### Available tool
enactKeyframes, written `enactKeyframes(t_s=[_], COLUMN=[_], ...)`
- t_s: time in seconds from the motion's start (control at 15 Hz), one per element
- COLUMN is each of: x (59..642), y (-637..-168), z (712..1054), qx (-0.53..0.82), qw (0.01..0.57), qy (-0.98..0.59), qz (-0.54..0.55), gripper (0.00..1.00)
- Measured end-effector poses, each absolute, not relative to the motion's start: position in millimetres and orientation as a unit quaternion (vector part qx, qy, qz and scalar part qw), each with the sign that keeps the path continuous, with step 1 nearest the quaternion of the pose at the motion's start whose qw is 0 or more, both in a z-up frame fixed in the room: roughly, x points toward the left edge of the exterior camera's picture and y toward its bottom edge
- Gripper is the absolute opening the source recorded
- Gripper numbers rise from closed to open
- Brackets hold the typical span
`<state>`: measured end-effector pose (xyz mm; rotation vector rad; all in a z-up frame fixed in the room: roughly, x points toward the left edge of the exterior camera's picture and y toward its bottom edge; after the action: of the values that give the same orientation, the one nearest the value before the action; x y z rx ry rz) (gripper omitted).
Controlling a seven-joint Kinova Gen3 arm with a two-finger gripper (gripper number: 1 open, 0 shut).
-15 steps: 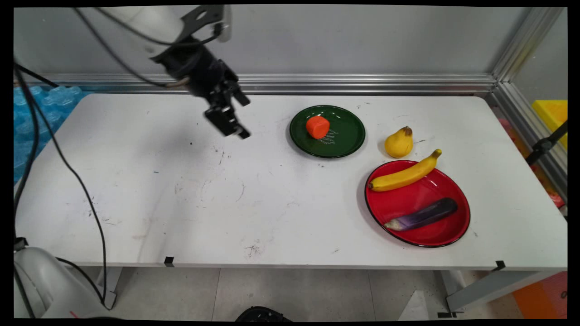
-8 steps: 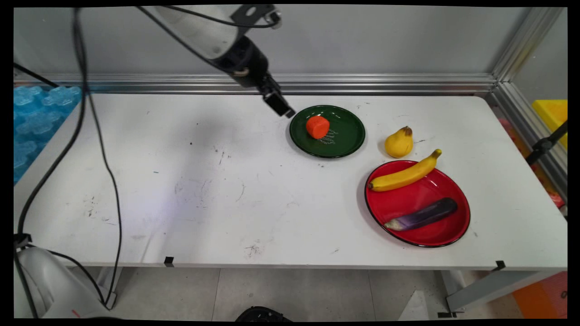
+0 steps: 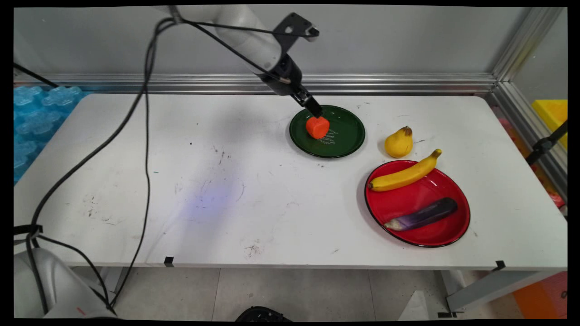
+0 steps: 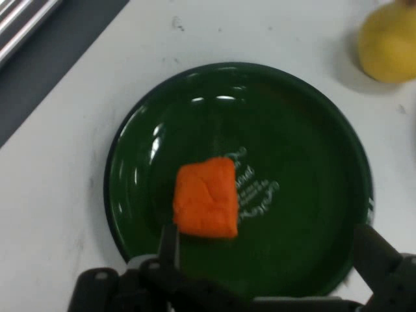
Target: Pick up the mandarin from the green plate
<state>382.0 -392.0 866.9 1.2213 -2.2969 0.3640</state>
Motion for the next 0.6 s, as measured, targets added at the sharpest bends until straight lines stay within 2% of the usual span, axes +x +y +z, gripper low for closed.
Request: enactKeyframes(t_s=[0.6], x=[352.5], y=[-440.7], z=[814.9], qx=[0.491], qw=[0.222], qy=[-0.832], qz=[0.131], gripper=[1.00])
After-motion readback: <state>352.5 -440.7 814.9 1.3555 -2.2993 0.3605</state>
